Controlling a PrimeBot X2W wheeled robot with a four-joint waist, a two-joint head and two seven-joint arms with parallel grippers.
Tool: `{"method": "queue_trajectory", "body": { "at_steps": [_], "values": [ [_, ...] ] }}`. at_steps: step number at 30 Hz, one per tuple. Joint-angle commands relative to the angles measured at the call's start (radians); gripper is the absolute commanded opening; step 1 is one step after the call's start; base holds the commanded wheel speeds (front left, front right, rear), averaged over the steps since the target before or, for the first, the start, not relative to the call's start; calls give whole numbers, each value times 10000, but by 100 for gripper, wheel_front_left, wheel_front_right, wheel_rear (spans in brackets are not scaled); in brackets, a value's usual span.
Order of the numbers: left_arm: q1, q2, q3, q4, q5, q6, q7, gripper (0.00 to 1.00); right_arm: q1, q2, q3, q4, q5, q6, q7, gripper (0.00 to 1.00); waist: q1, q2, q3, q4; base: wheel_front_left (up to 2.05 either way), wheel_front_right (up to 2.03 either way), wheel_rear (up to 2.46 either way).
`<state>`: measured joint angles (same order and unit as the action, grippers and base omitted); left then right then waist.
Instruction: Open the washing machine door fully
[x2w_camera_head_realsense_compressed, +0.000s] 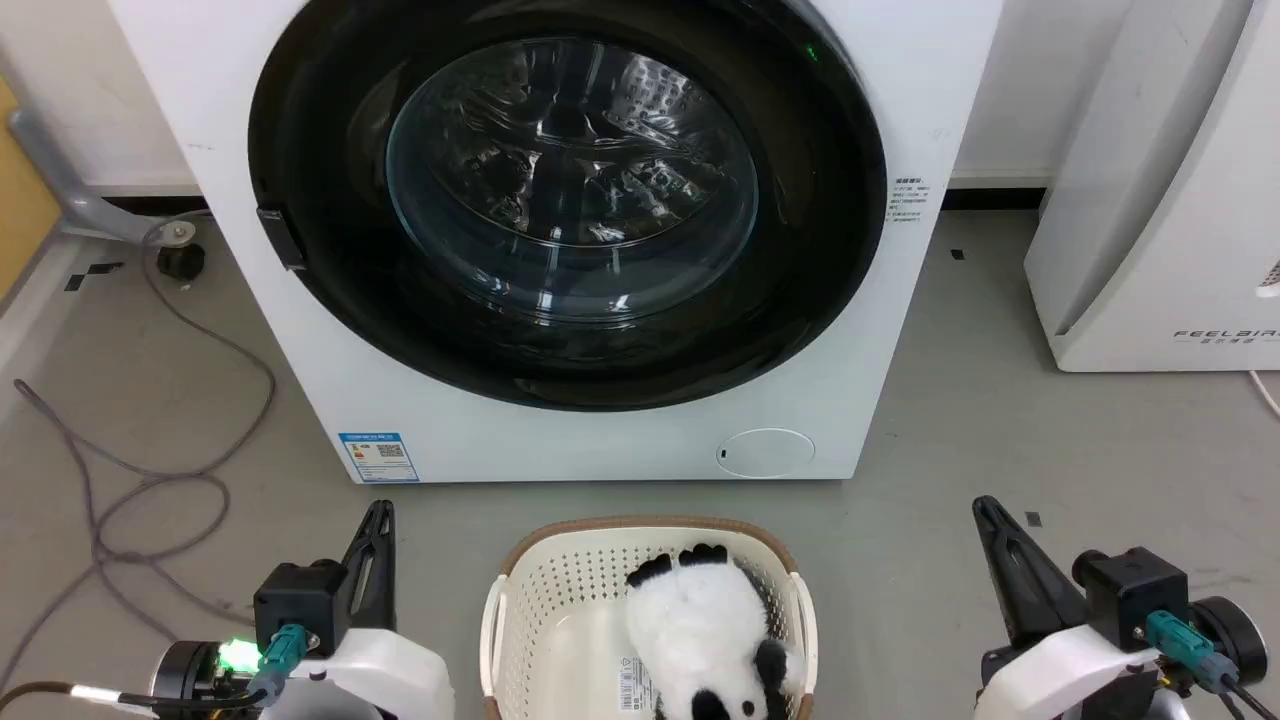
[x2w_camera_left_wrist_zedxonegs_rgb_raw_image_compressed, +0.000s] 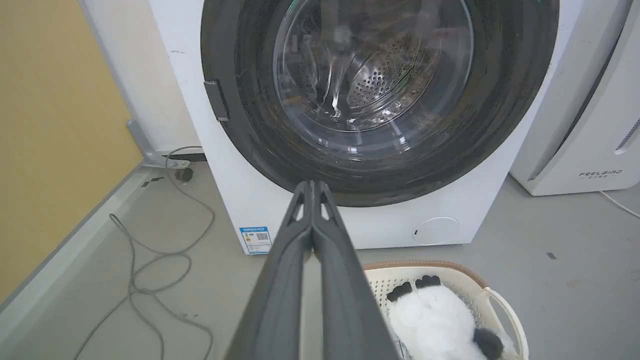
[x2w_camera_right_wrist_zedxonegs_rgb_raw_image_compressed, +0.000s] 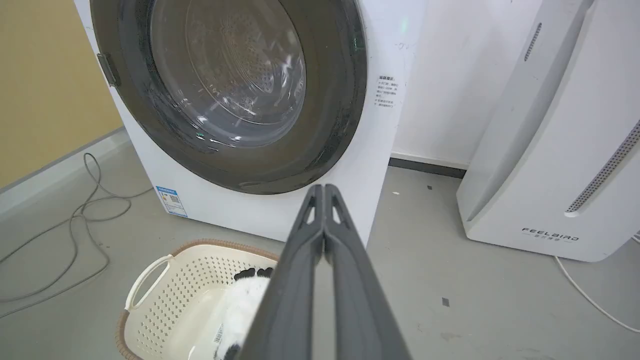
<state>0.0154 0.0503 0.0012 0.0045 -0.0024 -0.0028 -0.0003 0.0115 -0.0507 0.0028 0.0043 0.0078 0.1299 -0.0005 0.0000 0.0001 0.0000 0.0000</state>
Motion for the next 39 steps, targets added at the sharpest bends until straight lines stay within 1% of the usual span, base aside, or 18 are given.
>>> {"method": "queue_trajectory", "body": {
  "at_steps": [1, 18, 19, 34, 35, 39],
  "values": [
    [-154, -1, -12, -45, 24, 28, 3, 0, -115, 5, -28, -43, -78, 8, 5, 0, 0, -1, 0, 0, 0, 0, 0],
    [-154, -1, -12, -45, 24, 28, 3, 0, -115, 5, -28, -43, -78, 8, 5, 0, 0, -1, 0, 0, 0, 0, 0],
    [3, 0, 2, 2, -2, 0, 0, 100, 2, 0, 4, 2, 6, 0, 0, 100, 0, -1, 0, 0, 0, 0, 0],
    [-31, 0, -175, 231, -245, -66, -313, 100, 54, 1, 13, 217, 234, 1, -300, 100, 0, -1, -13, -5, 0, 0, 0],
    [-33, 0, -185, 240, -261, -70, -334, 100, 56, 1, 17, 237, 256, 1, -321, 0, 0, -1, -13, -4, 0, 0, 0],
    [-37, 0, -222, 277, -324, -81, -417, 100, 64, 1, 23, 333, 334, 1, -400, 0, 0, -1, -18, -2, 0, 0, 0]
  ]
}}
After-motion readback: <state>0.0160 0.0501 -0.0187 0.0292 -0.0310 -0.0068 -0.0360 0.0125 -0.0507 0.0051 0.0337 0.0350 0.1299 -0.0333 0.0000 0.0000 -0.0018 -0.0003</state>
